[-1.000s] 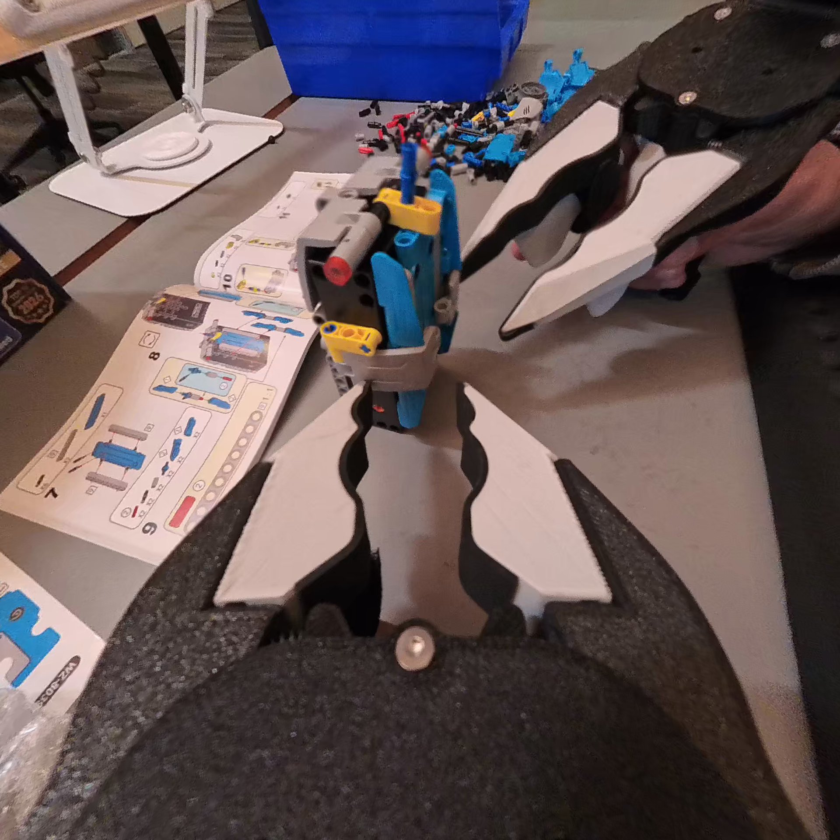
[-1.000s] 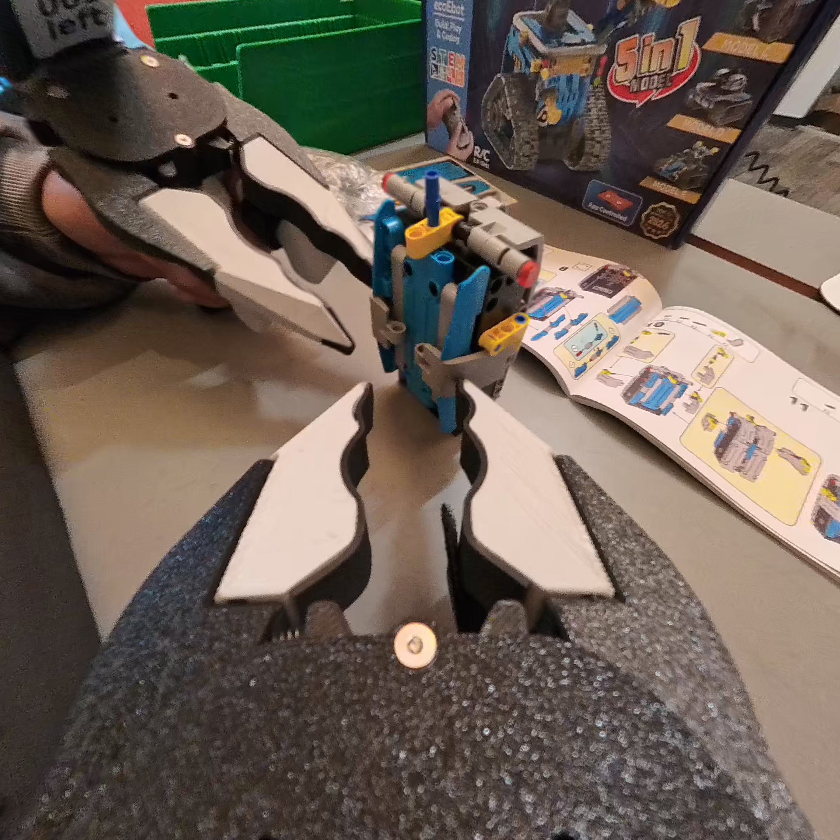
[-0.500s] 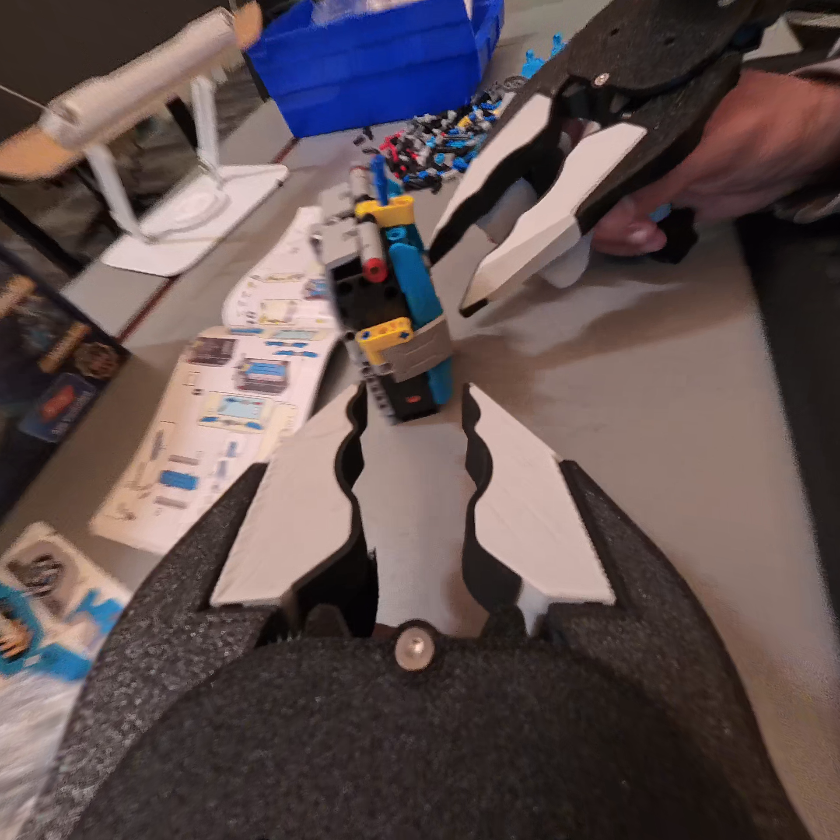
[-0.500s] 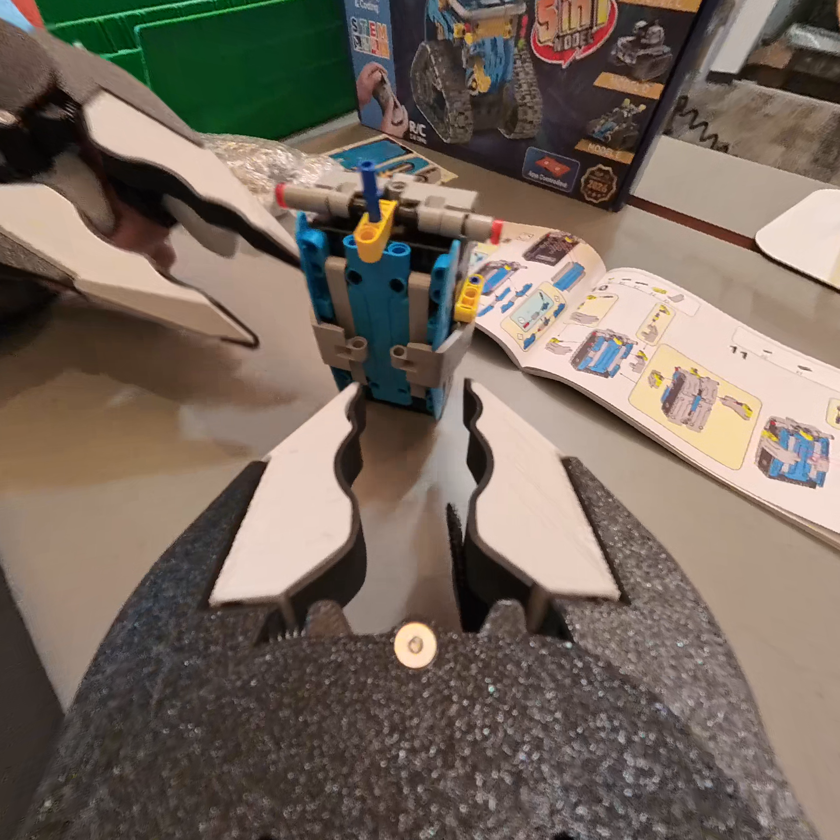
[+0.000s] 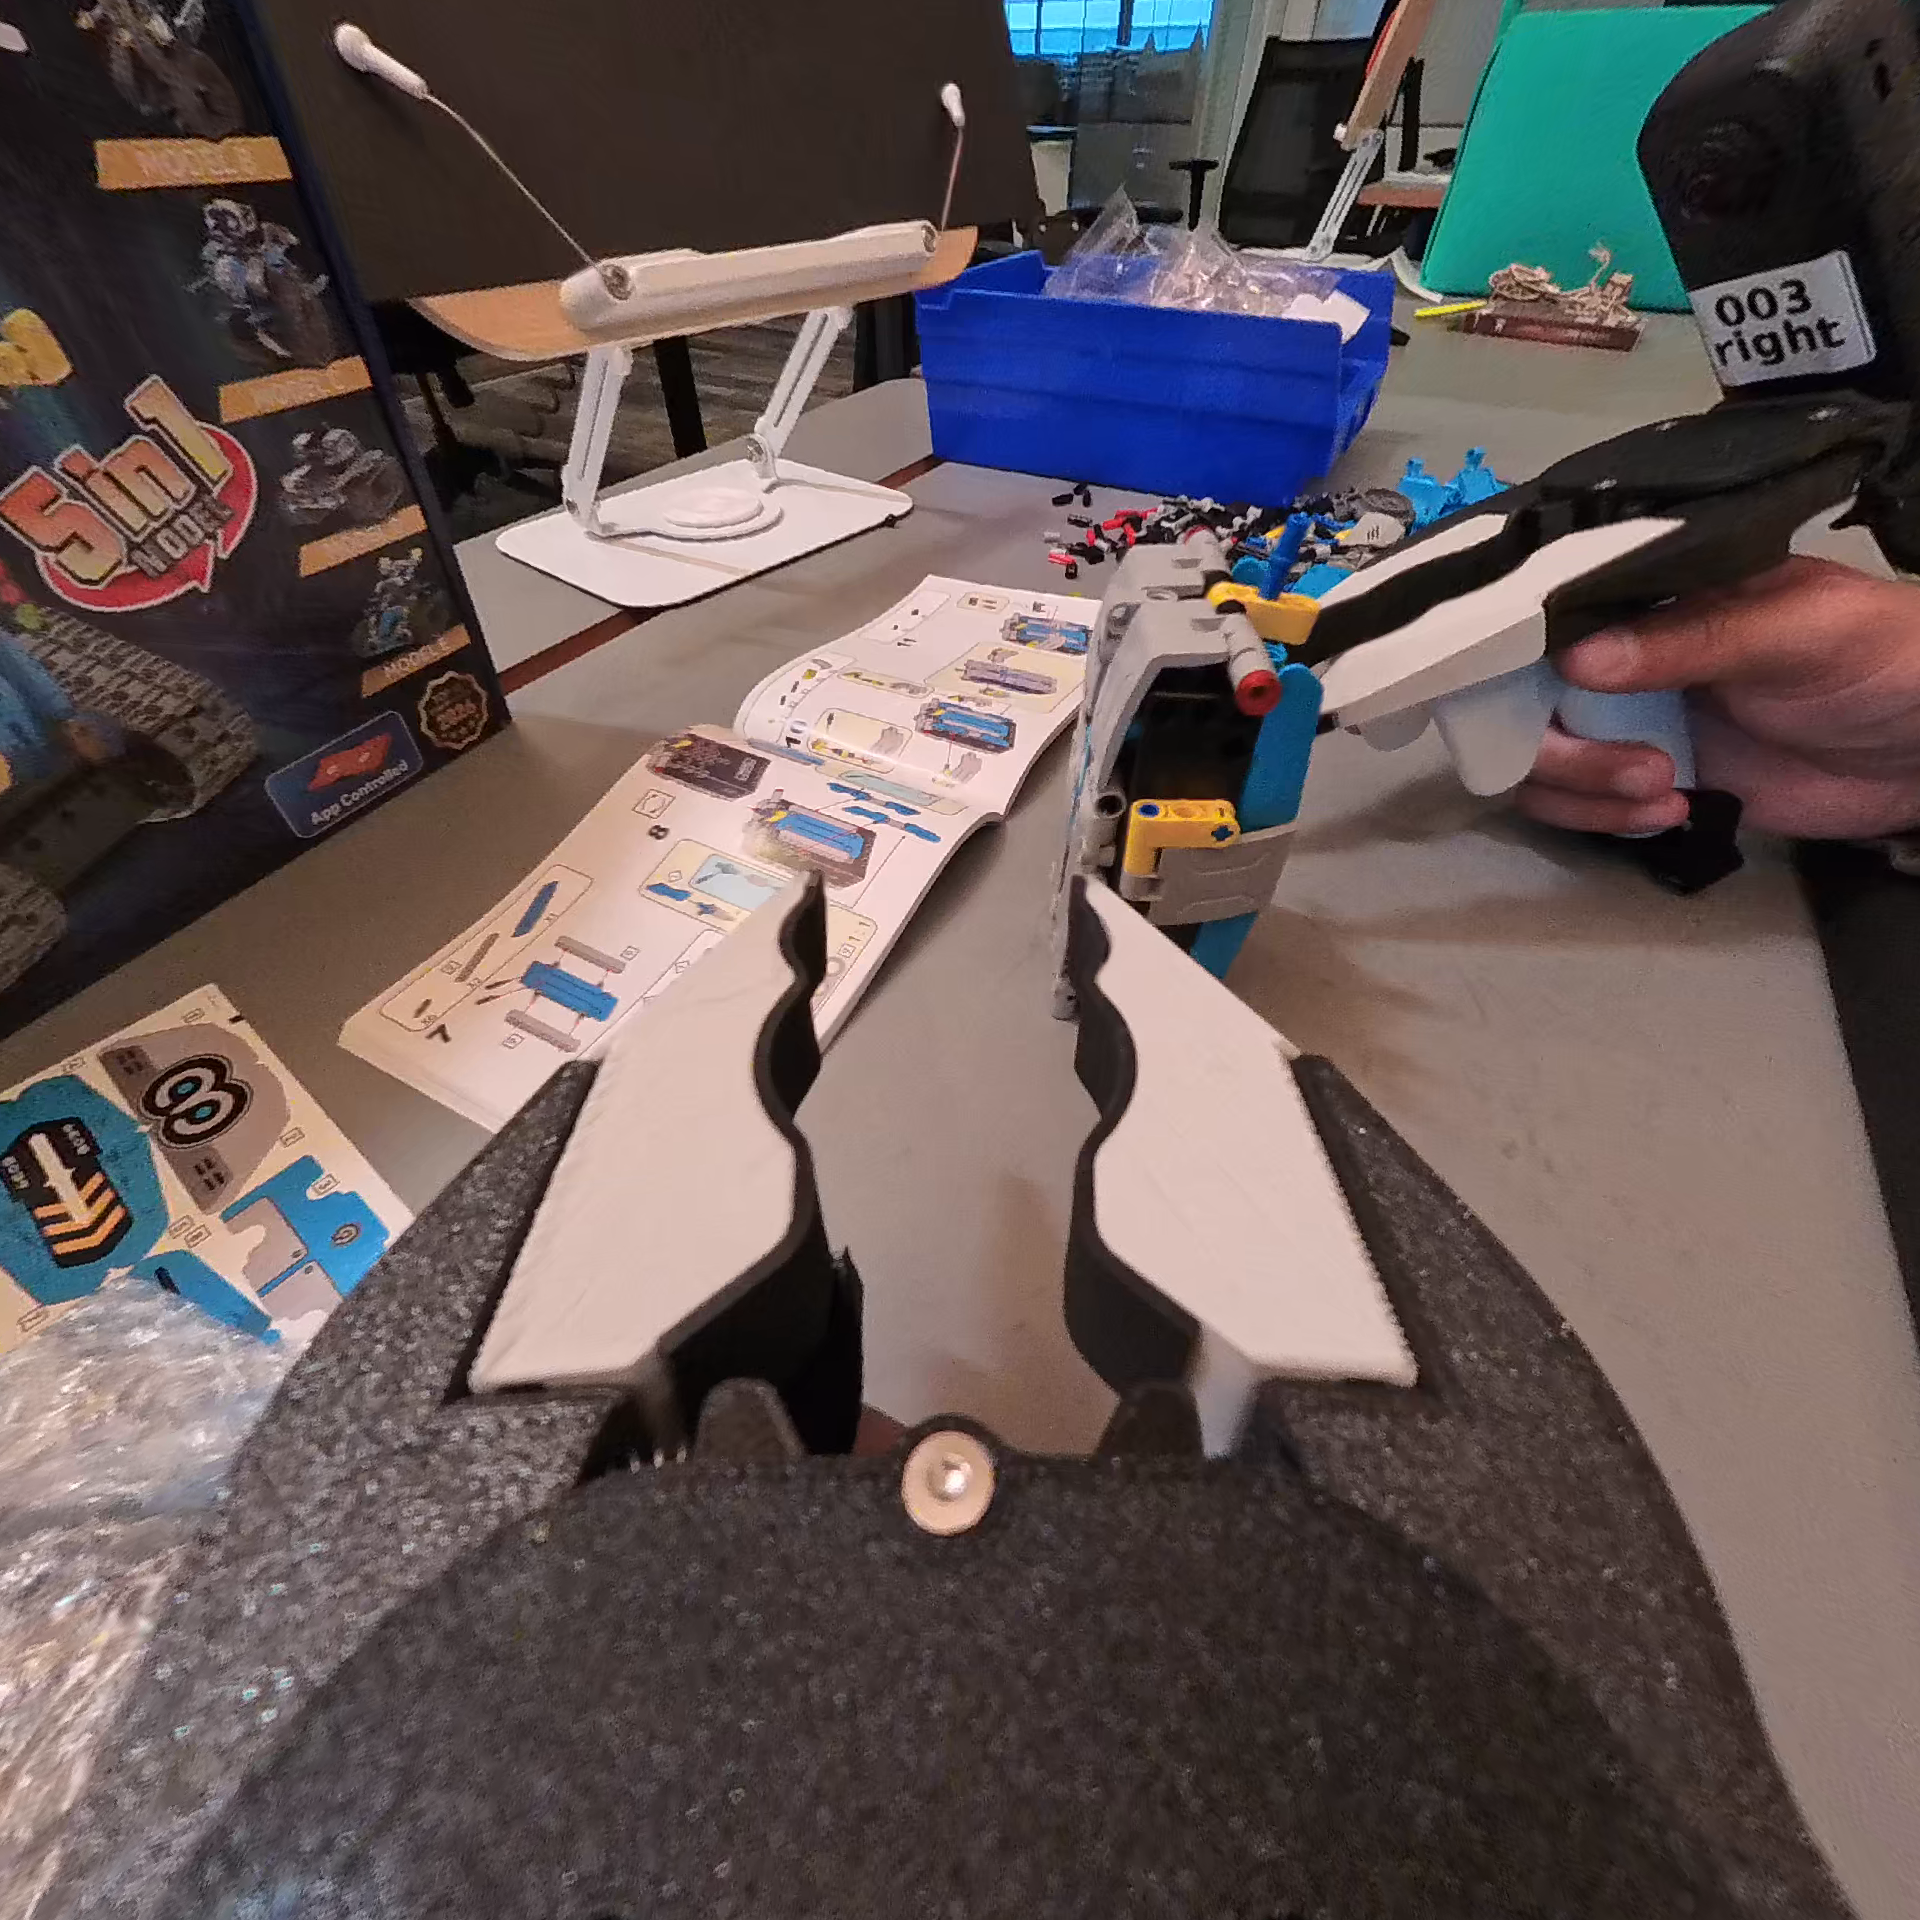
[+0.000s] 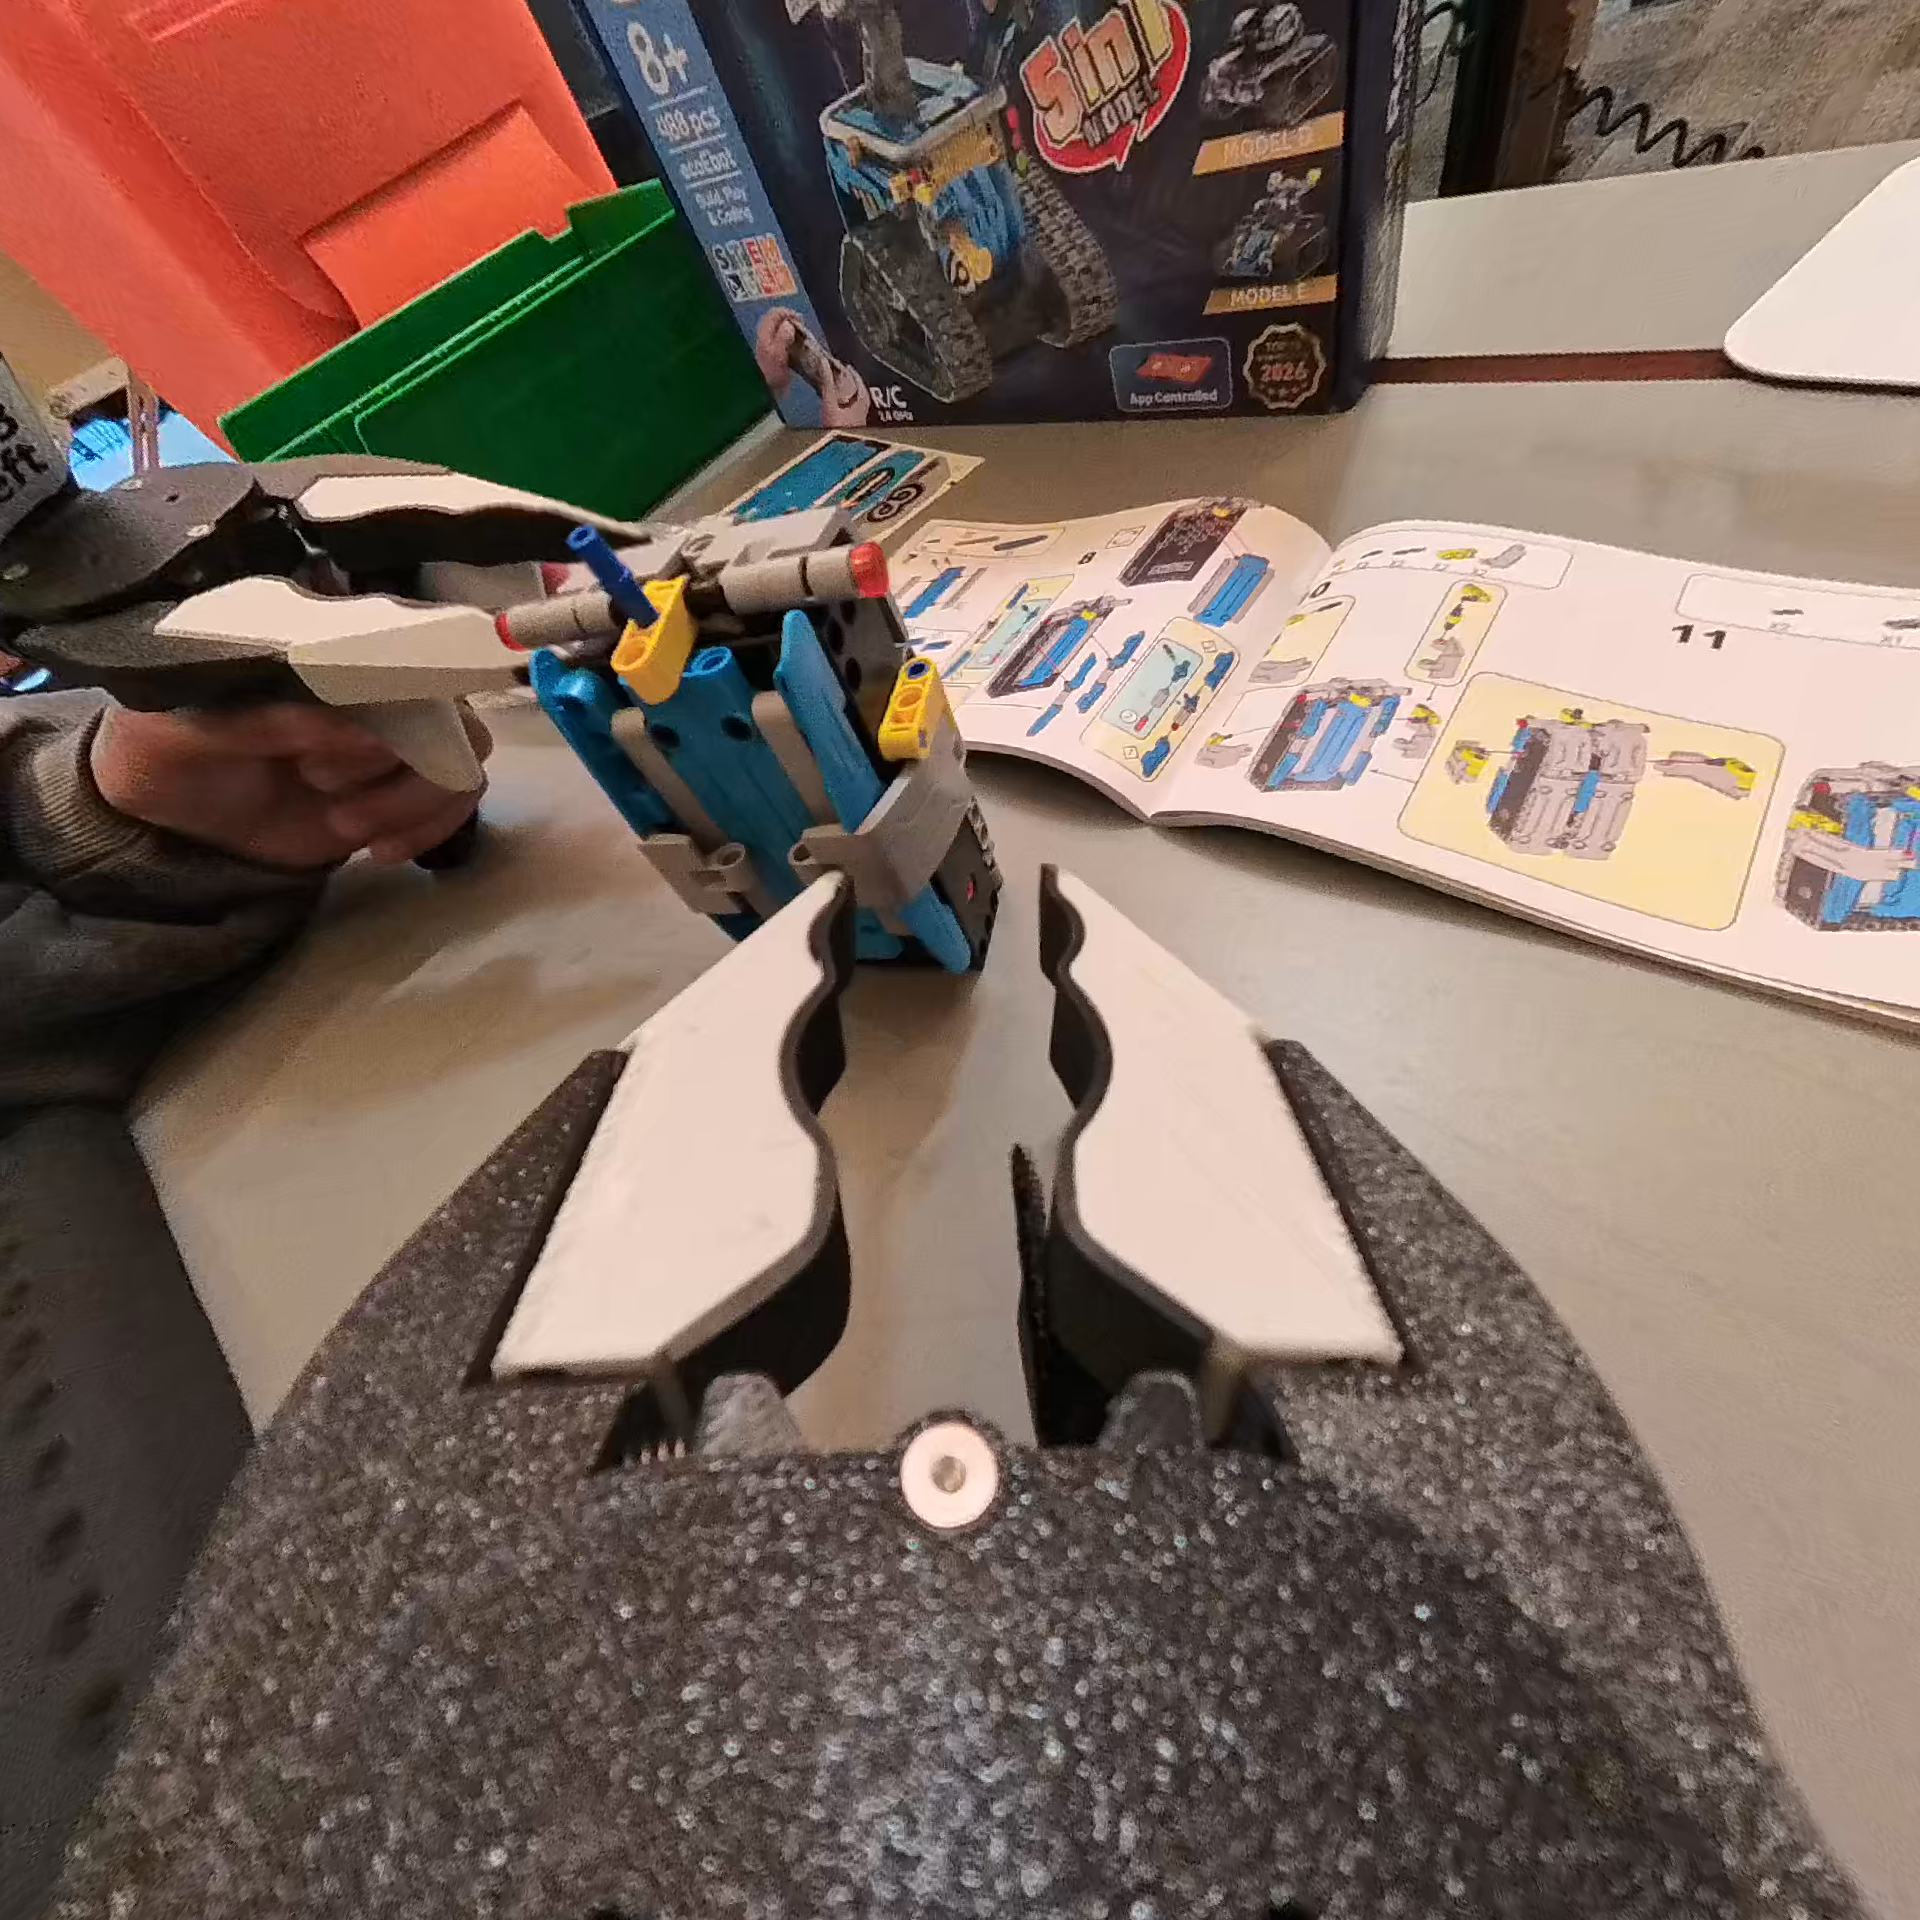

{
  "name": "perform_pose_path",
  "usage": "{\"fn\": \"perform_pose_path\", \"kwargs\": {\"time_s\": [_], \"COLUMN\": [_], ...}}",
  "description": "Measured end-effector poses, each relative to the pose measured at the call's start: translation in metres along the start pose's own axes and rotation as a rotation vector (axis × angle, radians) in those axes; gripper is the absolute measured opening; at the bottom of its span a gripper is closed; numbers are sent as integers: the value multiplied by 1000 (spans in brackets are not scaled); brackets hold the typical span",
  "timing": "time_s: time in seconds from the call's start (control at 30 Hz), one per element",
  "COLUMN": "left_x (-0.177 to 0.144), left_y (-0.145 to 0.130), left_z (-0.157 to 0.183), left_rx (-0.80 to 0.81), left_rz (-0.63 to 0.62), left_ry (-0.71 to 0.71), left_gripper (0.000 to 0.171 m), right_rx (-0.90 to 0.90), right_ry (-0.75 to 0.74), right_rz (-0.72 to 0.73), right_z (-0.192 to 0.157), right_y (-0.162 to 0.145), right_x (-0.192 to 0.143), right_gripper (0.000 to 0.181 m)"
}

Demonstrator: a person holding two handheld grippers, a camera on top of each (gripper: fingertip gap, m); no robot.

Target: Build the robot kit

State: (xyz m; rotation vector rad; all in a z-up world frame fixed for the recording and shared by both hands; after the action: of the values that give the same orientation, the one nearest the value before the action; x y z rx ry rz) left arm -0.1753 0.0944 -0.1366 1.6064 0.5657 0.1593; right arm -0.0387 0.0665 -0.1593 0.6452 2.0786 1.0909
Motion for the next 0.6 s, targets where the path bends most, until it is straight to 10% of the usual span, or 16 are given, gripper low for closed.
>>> {"fn": "perform_pose_path", "kwargs": {"time_s": [0.6], "left_x": [-2], "left_y": [-2], "left_z": [-1], "left_rx": [35], "left_rz": [-12], "left_ry": [36], "left_gripper": [45], "right_rx": [-119], "right_ry": [-62], "right_rz": [37], "right_z": [2], "right_y": [11], "right_x": [-12], "right_gripper": [33]}}
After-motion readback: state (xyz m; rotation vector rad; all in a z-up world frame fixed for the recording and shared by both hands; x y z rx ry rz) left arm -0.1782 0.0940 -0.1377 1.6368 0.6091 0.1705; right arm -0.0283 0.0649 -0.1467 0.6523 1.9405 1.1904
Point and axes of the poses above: each gripper's, where its closed fingertips meet, x out along the fingers, y out of its top, z = x × y across the jaws, the point moved 1 cm from there along -x, back along the fingers, and after that the axes turned 8 degrees about x, right-handed, at the moved point
